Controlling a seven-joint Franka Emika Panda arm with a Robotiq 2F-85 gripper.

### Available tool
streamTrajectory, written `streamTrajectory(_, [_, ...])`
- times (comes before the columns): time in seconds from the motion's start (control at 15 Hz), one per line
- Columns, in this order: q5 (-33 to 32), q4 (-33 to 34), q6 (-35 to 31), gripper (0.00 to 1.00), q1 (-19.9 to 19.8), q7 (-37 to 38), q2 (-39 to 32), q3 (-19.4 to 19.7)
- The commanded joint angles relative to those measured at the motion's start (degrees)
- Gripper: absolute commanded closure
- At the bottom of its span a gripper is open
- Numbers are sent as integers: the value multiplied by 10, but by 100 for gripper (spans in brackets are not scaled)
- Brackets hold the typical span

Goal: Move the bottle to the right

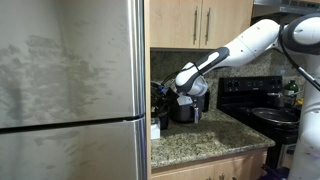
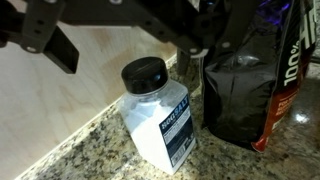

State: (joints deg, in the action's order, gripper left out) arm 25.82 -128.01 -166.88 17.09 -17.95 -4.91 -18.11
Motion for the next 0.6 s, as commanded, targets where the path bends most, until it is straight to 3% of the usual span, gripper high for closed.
streamTrajectory(0.0, [17,3,5,0,0,-19,0,-3])
streamTrajectory(0.27, [19,4,5,0,0,-21,0,-4])
streamTrajectory(0.53, [-122,-9,37,0,-8,76,11,14])
